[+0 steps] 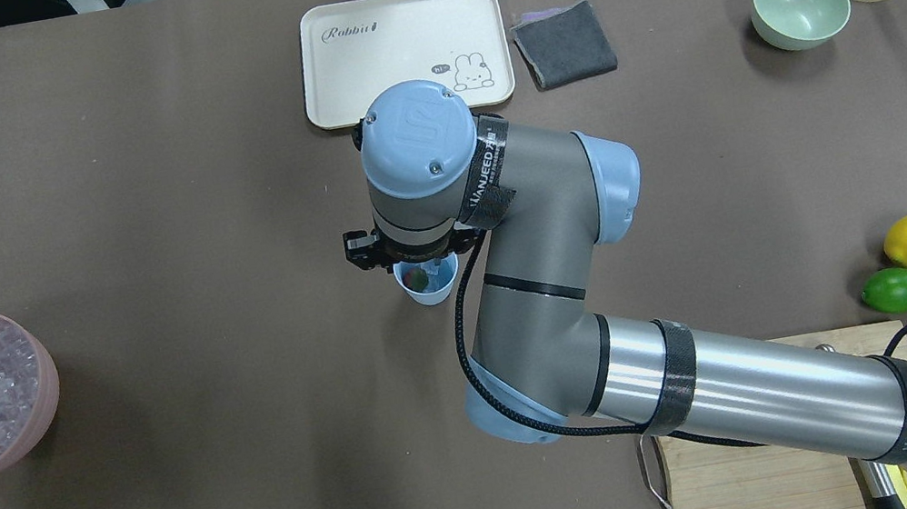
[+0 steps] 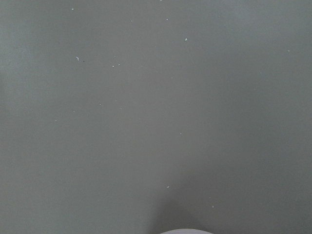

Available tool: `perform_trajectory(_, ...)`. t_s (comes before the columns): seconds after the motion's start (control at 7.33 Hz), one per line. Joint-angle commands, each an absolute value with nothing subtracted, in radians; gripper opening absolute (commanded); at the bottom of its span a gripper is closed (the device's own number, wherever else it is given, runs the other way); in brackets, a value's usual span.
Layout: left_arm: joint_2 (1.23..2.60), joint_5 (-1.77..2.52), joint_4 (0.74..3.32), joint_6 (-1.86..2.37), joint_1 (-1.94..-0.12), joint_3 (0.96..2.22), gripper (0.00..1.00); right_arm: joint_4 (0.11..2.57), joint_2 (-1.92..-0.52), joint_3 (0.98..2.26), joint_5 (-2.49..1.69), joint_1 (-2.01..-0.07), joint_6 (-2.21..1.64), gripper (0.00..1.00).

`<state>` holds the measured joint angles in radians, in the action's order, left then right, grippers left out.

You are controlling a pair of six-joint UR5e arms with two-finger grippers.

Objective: Put ice and strawberries in cup

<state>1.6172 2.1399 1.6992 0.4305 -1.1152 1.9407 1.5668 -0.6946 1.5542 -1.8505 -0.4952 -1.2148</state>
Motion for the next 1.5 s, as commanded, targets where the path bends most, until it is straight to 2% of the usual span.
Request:
perform_trajectory(0.0,1.618,2.14,1.694,0.428,-1.129,1.939,0.98,1.575,-0.759,1.642,-1.9,-0.549,-1.206,1.0)
perform_trajectory(0.27,1.626,2.173,1.672,0.309,-1.216,1.909,0.98,1.577,-1.008,1.831,-2.062,-0.725,-1.015,1.0)
perform_trajectory(0.55,1.625,2.218,1.617,0.145,-1.328,1.861,0.98,1.664,-1.174,1.935,-2.157,-0.898,-0.769,1.0)
perform_trajectory(0.68,1.617,2.245,1.503,0.047,-1.382,1.856,0.98,1.731,-1.269,1.981,-2.161,-0.985,-0.589,1.0)
perform_trajectory(0.95,1.577,2.256,1.473,-0.097,-1.51,1.815,0.98,1.746,-1.456,2.006,-2.166,-1.13,-0.306,1.0)
perform_trajectory(1.36,1.531,2.26,1.477,-0.103,-1.545,1.809,0.98,1.738,-1.662,1.999,-2.247,-1.346,-0.063,1.0)
